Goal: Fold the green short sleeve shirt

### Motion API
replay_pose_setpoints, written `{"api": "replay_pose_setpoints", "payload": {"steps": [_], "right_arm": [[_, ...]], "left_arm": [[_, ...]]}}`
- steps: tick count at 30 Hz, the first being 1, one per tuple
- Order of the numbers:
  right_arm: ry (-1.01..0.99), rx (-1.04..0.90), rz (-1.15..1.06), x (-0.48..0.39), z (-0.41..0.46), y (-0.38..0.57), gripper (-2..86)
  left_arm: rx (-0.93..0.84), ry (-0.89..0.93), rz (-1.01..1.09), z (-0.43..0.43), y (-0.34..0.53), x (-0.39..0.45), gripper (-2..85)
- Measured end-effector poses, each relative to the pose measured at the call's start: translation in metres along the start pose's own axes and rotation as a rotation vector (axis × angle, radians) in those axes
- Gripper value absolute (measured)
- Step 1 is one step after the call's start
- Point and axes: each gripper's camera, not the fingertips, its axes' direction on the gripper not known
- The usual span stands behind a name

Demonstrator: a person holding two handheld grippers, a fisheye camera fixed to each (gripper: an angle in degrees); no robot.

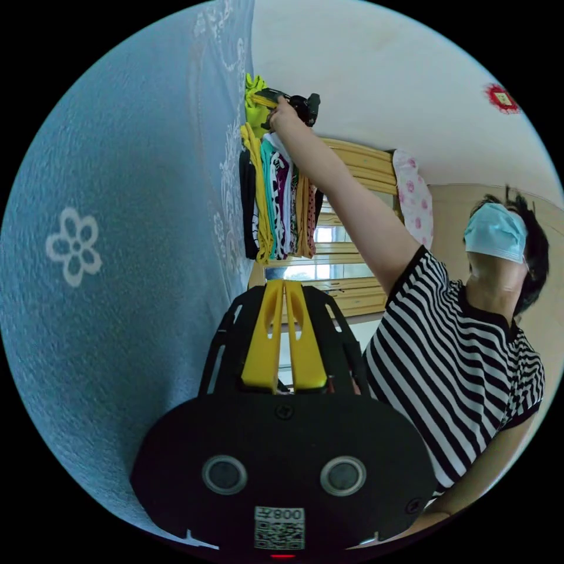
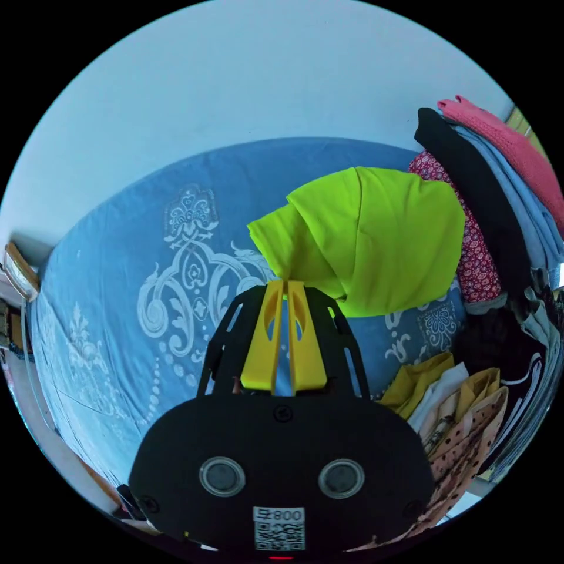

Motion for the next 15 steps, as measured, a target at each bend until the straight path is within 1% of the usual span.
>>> {"api": "replay_pose_setpoints", "payload": {"steps": [3, 6, 8, 10, 12, 14, 15], "right_arm": [[-0.099, 0.089, 0.001, -0.025, -0.040, 0.016, 1.0], [-0.321, 0.178, -0.065, -0.048, -0.095, 0.041, 0.7], [-0.535, 0.226, -0.168, -0.074, -0.142, 0.073, 0.6], [-0.657, 0.225, -0.271, -0.100, -0.173, 0.105, 0.6], [-0.698, 0.181, -0.398, -0.135, -0.198, 0.144, 0.6], [-0.779, 0.128, -0.541, -0.181, -0.225, 0.206, 0.5], [-0.810, 0.110, -0.566, -0.191, -0.229, 0.221, 0.5]], "left_arm": [[0.016, -0.012, 0.020, -0.023, 0.009, 0.029, 0.3], [0.030, -0.036, 0.047, -0.045, 0.020, 0.066, 0.4], [0.049, -0.045, 0.060, -0.060, 0.028, 0.090, 0.4], [0.067, -0.062, 0.075, -0.076, 0.038, 0.116, 0.4], [0.103, -0.106, 0.102, -0.102, 0.055, 0.155, 0.5], [0.142, -0.152, 0.113, -0.125, 0.073, 0.184, 0.7], [0.180, -0.182, 0.108, -0.142, 0.087, 0.201, 0.9]]}}
